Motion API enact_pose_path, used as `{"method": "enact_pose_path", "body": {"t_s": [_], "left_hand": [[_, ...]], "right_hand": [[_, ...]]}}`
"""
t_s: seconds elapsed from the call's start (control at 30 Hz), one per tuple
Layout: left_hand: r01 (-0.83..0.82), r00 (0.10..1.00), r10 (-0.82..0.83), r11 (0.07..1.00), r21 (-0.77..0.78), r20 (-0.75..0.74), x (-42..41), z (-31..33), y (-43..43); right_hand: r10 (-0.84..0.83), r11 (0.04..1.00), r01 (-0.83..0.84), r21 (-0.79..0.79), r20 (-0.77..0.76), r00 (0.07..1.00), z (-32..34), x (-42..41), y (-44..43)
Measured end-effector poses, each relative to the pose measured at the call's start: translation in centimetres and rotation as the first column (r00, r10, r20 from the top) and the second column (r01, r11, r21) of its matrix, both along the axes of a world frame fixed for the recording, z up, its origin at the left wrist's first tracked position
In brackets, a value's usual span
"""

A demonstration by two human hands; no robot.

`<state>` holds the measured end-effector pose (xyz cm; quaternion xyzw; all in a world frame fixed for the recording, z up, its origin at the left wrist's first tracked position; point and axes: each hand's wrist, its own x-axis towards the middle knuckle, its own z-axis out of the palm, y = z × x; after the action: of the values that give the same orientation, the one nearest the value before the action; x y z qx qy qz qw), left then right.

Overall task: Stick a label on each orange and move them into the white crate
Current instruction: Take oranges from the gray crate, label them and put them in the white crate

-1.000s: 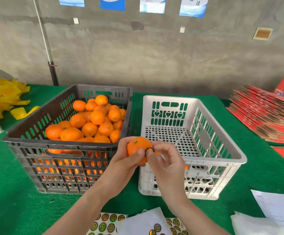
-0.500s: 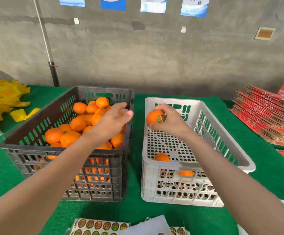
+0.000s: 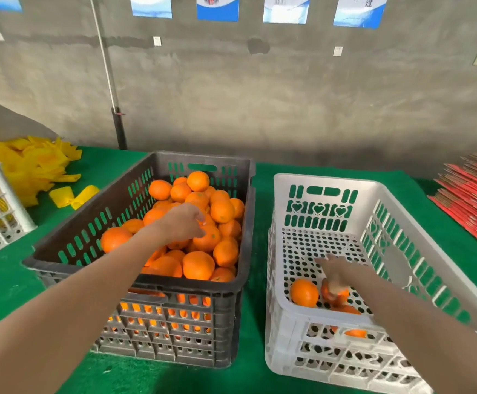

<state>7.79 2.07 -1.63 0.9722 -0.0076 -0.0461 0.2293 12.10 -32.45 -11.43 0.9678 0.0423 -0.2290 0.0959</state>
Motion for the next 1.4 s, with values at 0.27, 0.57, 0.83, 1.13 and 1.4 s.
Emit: {"method": "enact_pose_path", "body": {"t_s": [0.27,0.57,0.83,1.13,1.4], "left_hand": [[0.387,0.921,-0.303,0.619,0.683,-0.246,5.0,-4.2,-1.8],[0.131,0.981,-0.192,0.723,0.678,0.016,4.6,-4.3,-1.9],[-0.118,0.896,0.261,0.919,-0.376,0.358,-2.1,3.7,-1.7],[0.375,0.927,-0.243,0.578,-0.725,0.286,-16.7,3.2,-8.3],[0.100,0.804,-0.484,0.684,-0.723,-0.345,-18.5,-7.1,-11.1]], "right_hand": [[0.058,0.765,-0.496,0.411,0.722,0.689,3.9,-3.1,3.5],[-0.021,0.180,-0.803,0.569,0.818,0.575,6.5,-15.9,7.1],[0.483,0.848,-0.396,0.352,-0.207,0.851,-4.6,-19.9,4.3],[0.352,0.845,-0.301,0.442,-0.036,0.935,-5.4,-20.1,3.8],[0.264,0.484,-0.250,0.839,0.132,0.955,-1.2,-20.5,3.5]]}}
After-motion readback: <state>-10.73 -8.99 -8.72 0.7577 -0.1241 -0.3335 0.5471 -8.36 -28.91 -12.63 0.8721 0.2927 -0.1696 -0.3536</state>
